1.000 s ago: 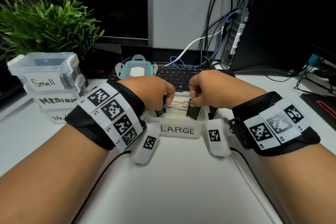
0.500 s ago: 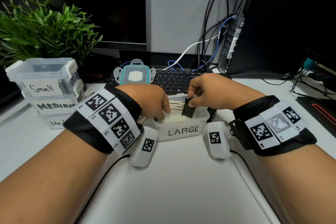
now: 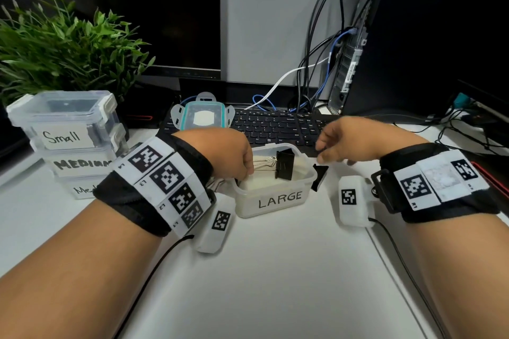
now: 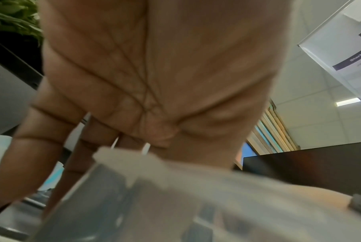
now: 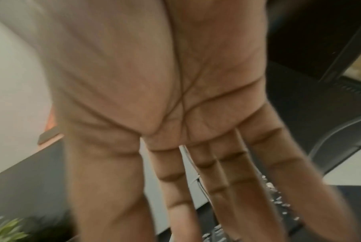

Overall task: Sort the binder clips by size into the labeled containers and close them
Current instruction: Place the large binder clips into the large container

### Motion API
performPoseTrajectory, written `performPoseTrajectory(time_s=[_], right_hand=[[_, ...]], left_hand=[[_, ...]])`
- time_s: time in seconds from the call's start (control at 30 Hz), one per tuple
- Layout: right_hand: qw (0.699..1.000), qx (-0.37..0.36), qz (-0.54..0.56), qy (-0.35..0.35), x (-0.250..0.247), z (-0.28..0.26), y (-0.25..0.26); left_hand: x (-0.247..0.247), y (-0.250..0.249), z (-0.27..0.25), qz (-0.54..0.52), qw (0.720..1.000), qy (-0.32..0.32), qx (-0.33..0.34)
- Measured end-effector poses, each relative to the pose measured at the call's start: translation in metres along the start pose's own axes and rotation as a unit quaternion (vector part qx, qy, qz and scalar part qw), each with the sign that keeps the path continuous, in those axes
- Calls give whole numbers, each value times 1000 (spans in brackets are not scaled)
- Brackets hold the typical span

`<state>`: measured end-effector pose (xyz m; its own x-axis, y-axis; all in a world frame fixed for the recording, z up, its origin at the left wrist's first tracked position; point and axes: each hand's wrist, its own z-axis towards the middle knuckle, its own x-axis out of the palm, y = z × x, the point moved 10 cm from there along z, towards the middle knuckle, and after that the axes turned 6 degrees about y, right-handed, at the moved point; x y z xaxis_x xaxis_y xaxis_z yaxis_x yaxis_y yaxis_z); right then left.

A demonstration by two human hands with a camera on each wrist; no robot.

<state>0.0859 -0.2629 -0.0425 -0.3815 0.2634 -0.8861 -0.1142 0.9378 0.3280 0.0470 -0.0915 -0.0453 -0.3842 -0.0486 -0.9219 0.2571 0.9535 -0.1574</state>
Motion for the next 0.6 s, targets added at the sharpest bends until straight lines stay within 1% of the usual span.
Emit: performPoseTrajectory(time_s=[0.07, 0.13, 0.3, 0.4, 0.6], right_hand=[[998, 39, -5, 56, 14, 2, -13], [996, 52, -16, 77, 19, 3, -14], [986, 29, -3, 163, 44, 3, -2], [987, 29, -21, 157, 45, 4, 1], [987, 59, -57, 138, 40, -1, -1]], left_hand=[[0, -1, 0, -2, 1000, 2, 0], [0, -2, -1, -2, 1000, 4, 0], [1, -3, -2, -2, 1000, 5, 0], [2, -5, -1, 1, 1000, 6, 6], [4, -5, 0, 1, 1000, 9, 17]])
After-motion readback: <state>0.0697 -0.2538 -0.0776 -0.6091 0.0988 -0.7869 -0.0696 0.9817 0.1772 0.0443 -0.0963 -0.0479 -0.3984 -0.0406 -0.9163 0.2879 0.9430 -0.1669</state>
